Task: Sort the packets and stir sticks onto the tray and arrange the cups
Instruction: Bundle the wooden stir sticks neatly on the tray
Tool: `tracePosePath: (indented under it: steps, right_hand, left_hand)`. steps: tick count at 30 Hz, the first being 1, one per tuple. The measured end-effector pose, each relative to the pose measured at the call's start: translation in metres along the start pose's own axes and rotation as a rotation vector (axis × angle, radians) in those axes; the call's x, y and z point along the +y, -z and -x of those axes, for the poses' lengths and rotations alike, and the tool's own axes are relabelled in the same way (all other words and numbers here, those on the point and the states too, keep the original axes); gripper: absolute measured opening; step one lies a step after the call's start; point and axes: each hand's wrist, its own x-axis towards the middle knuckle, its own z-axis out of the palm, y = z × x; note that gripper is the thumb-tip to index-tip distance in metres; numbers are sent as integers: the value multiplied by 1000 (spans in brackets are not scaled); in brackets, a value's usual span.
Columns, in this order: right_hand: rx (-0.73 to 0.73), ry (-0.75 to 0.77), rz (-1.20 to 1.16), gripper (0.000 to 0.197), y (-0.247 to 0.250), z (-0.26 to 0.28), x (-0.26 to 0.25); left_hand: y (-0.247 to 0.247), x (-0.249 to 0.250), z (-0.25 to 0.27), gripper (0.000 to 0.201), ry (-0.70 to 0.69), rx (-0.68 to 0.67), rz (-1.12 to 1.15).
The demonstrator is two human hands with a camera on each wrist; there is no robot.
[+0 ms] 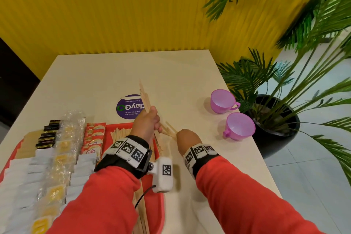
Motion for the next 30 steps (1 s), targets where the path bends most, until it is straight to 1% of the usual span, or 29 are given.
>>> tracePosePath:
  steps: [4,7,12,15,19,24,27,29,30]
  right_hand:
    - [11,-17,12,30,7,1,-2]
    - [14,-80,-50,29,14,2,-4]
    - [-17,-154,-90,27,18,4,-2]
    - [-23,-166,-102,24,14,6,-1]
    - [-55,-181,-86,27,8,9,-2]
    - [-87,-173,-100,27,2,11,3]
    - [-63,-207,-207,24,3,18,14]
    - [2,-223,-332,21,8,21,23]
    - [54,-213,-450,17,11,22,28]
  left_hand:
    - [9,2,-4,24,14,-7,3]
    - [12,3,-3,23,15,-12,2]
    - [12,0,-3,19,27,-26,-14]
    - [10,-3,-4,21,33,-37,-35]
    - [9,-3,-3,23,38,-33,-57]
    - [11,-5,2,18,52,-50,-115]
    - [10,-9,6,14,56,-51,-119]
    - [10,-12,6,11,50,-62,-159]
    - [9,-14,6,8,44,-71,-208]
